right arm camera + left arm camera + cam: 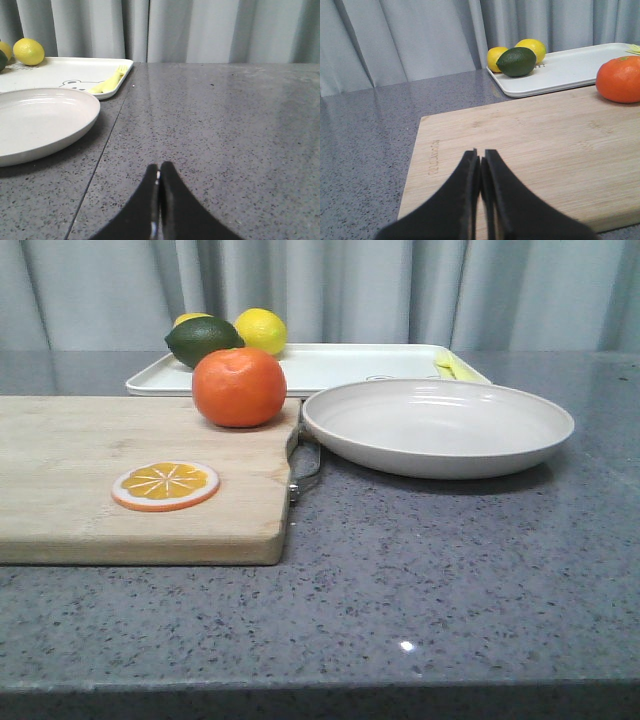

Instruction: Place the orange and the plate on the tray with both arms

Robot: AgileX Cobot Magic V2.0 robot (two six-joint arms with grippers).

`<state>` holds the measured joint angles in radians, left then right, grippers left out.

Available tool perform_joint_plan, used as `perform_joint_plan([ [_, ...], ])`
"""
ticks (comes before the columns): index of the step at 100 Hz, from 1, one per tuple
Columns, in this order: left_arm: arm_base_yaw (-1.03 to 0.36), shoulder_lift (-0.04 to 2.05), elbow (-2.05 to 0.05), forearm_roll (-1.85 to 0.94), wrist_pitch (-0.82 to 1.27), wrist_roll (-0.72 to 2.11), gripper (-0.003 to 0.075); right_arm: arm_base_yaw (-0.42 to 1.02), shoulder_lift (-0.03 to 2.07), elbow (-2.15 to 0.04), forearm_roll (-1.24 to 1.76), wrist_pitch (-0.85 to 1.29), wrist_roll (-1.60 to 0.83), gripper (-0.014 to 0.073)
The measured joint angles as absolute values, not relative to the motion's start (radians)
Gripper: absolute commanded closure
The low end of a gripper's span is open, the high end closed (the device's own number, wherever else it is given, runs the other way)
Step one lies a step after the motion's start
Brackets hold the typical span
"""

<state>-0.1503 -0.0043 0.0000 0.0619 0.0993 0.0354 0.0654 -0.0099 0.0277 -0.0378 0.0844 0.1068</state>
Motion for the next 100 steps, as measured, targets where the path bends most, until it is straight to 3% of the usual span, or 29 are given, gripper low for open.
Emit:
perform_joint_plan([
  [100,-0.150,-0.004,0.000,0.062,0.089,0.035,0.0739,0.065,-0.010,0.028,-0.038,0.082,0.107,0.0662],
])
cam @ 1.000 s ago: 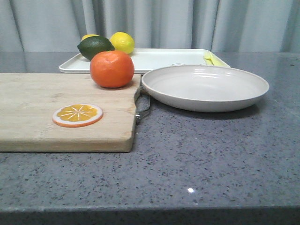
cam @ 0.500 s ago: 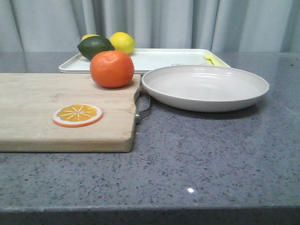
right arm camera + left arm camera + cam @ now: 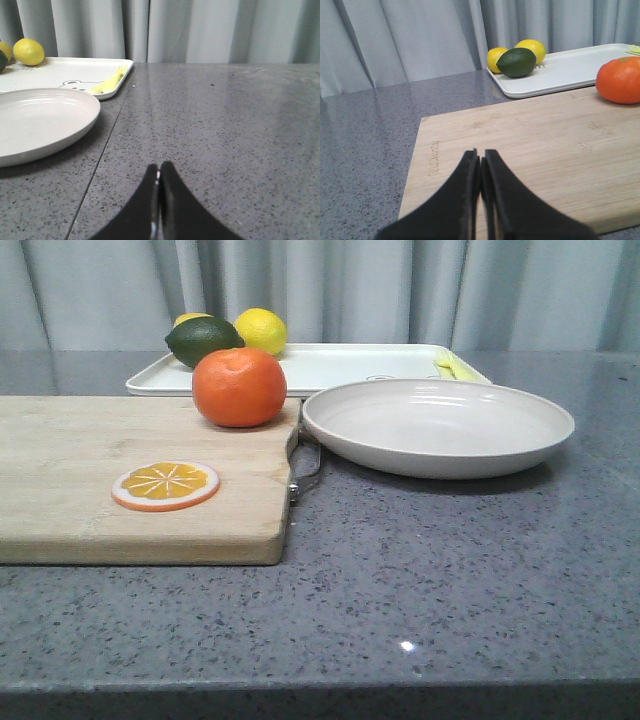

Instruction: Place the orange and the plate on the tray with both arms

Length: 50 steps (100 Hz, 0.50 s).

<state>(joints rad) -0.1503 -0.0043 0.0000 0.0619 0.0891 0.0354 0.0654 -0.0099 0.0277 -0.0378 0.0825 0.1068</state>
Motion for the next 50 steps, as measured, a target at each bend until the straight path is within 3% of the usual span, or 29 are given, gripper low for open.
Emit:
perform_joint_plan([
  [24,-0.150,-0.004,-0.004,0.031,0.065,0.035,0.0739,0.065,-0.010,0.023,-0.038,0.024,0.107,0.0662],
  [50,-0.150,0.020,-0.128,-0.152,0.210,0.035,0.0739,0.065,0.001,-0.194,-0.029,0.236,0.107,0.0662],
])
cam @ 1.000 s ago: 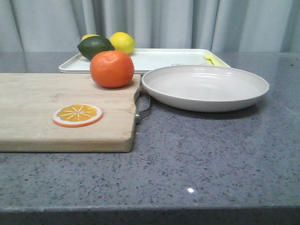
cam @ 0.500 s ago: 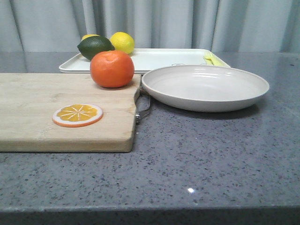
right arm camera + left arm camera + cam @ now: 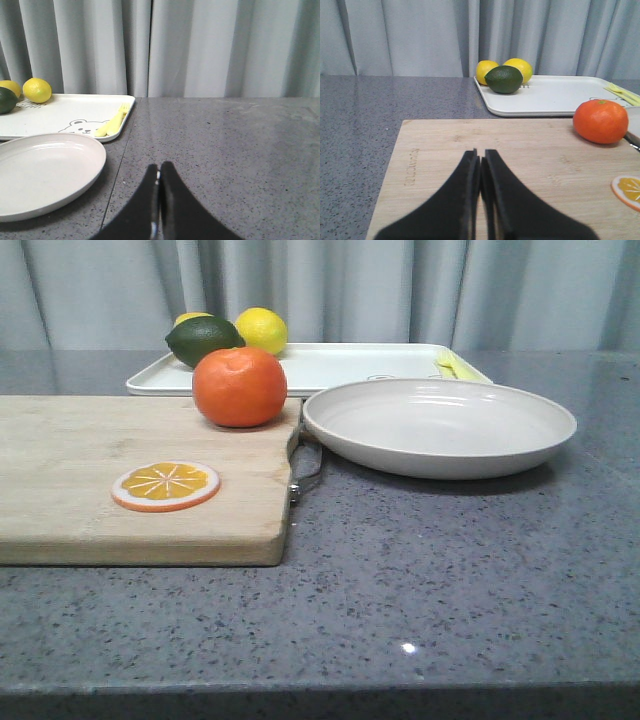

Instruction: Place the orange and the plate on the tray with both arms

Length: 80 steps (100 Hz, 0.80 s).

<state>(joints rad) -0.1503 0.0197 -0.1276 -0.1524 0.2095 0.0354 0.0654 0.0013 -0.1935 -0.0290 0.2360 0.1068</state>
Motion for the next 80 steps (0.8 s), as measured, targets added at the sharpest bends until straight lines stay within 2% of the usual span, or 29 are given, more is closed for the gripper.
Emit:
perform_joint_plan([
  [38,-0.150,0.253,-0.503,-0.208,0.510,0.064,0.0739,0.065,0.253,-0.588,-0.015,0.599,0.107,0.0662],
  [53,-0.150,0.336,-0.590,-0.214,0.599,0.082,0.0739,0.065,0.312,-0.654,-0.013,0.634,0.107,0.0662],
  [80,-0.150,0.389,-0.597,-0.218,0.635,0.087,0.0739,0.065,0.328,-0.661,-0.013,0.652,0.107,0.0662],
])
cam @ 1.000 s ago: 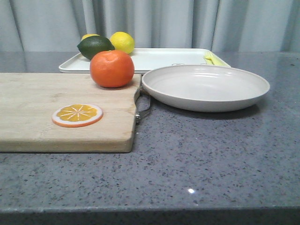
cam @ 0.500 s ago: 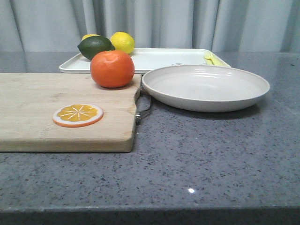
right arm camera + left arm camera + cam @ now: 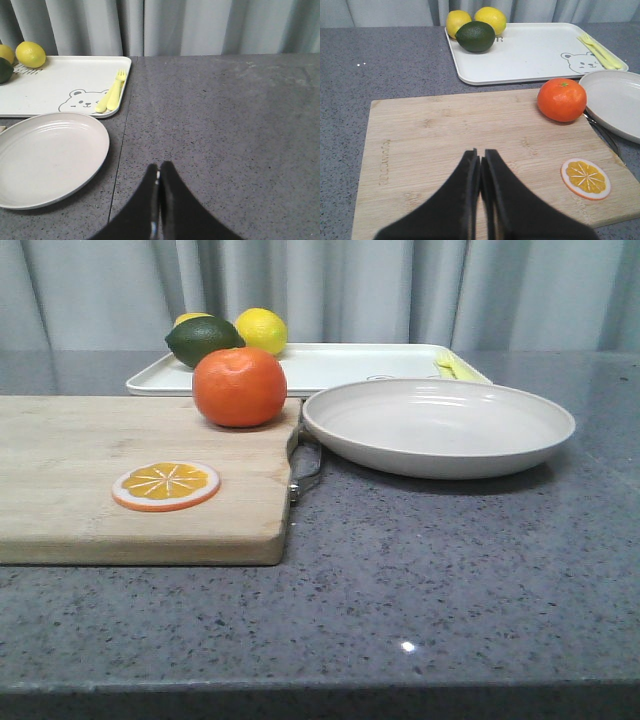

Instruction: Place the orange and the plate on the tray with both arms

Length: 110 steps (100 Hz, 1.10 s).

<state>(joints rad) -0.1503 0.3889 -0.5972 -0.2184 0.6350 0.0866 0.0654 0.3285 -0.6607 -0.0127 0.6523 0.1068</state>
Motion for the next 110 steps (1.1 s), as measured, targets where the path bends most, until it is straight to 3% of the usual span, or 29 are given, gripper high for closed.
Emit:
perform_joint_plan([
  [26,-0.150,0.389,-0.597,-0.220,0.637,0.088,0.0734,0.065,0.328,-0.661,-0.013,0.660,0.107,0.0655],
  [36,-0.150,0.389,-0.597,-0.220,0.641,0.088,0.0675,0.065,0.328,-0.661,-0.013,0.660,0.107,0.0589],
  [45,-0.150,0.389,-0.597,-0.220,0.650,0.088,0.0552,0.065,0.328,-0.661,-0.013,0.660,0.107,0.0459],
  [62,-0.150,0.389,-0.597,-0.220,0.658,0.118,0.0217,0.065,0.328,-0.661,-0.013,0.660,0.107,0.0165],
  [69,-0.150,0.389,-0.597,-0.220,0.656,0.126,0.0150,0.065,0.328,-0.661,-0.013,0.660,0.107,0.0103],
  [95,-0.150,0.389,-0.597,-0.273,0.637,0.135,0.0153,0.065,0.328,-0.661,-0.013,0.660,0.107,0.0094],
  [110,-0.150,0.396,-0.597,-0.411,0.637,0.302,0.0153,0.065,0.328,-0.661,-0.013,0.660,0.107,0.0094],
])
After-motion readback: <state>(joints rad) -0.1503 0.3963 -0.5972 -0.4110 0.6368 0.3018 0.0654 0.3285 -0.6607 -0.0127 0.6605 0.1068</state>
